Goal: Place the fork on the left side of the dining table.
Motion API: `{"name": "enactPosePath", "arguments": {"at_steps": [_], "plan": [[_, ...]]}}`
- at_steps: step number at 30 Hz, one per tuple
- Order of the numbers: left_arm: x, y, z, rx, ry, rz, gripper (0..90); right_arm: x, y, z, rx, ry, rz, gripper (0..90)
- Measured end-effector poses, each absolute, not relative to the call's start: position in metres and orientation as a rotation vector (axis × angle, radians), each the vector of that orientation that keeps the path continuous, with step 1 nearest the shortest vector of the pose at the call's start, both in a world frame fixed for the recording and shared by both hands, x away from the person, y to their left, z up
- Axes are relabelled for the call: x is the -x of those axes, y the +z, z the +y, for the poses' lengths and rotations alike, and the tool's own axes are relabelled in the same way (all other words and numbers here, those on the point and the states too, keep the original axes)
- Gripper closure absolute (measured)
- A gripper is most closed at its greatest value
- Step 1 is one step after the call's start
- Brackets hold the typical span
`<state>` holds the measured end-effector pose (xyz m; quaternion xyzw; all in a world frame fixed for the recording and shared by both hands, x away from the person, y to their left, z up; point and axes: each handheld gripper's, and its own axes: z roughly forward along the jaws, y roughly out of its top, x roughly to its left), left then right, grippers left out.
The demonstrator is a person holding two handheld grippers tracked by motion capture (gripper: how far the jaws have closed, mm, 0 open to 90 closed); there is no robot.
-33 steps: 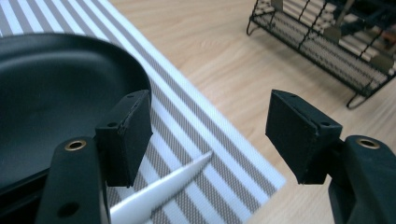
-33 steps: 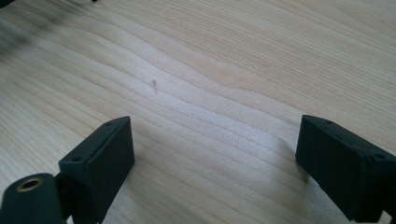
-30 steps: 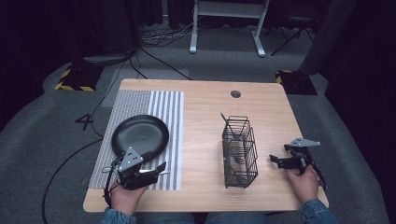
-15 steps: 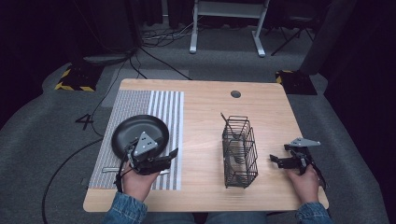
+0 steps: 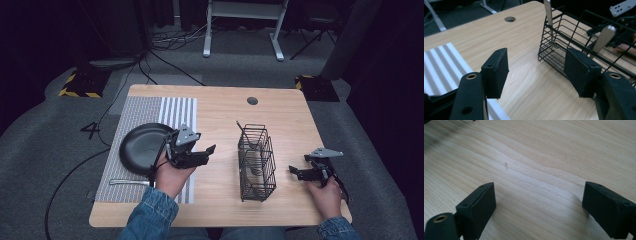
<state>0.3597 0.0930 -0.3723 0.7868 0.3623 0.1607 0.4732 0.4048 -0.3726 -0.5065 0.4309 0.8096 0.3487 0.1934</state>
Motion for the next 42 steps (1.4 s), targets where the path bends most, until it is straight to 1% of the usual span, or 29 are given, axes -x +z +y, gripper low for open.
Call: {"name": "enactPosePath", "arguments": {"at_steps": [1, 6, 10, 17, 19, 29, 36, 38, 42], "plan": [[-0.36, -0.372, 0.093, -1.925, 0.393, 0.887, 36.6, -0.405, -0.506, -0.373, -1.209, 0.978, 2.271, 11.8], [-0.384, -0.367, 0.084, -1.911, 0.345, 0.893, 37.1, -0.406, -0.507, -0.373, -1.217, 0.978, 2.263, 12.0], [-0.396, -0.366, 0.077, -1.899, 0.264, 0.887, 38.3, -0.406, -0.507, -0.373, -1.218, 0.977, 2.262, 12.2], [-0.407, -0.369, 0.055, -1.928, 0.246, 0.862, 37.3, -0.406, -0.506, -0.373, -1.219, 0.977, 2.259, 12.8], [-0.413, -0.371, 0.05, -1.92, 0.221, 0.853, 40.1, -0.406, -0.506, -0.373, -1.219, 0.977, 2.258, 12.8], [-0.428, -0.378, 0.03, -1.906, 0.189, 0.841, 40.8, -0.406, -0.506, -0.373, -1.219, 0.977, 2.257, 13.1], [-0.432, -0.381, 0.024, -1.885, 0.199, 0.837, 51.0, -0.406, -0.506, -0.373, -1.22, 0.977, 2.257, 13.2], [-0.433, -0.381, 0.023, -1.878, 0.196, 0.839, 51.7, -0.406, -0.506, -0.373, -1.22, 0.977, 2.257, 13.2], [-0.435, -0.382, 0.017, -1.885, 0.201, 0.842, 59.4, -0.406, -0.506, -0.373, -1.22, 0.977, 2.257, 13.2]]}}
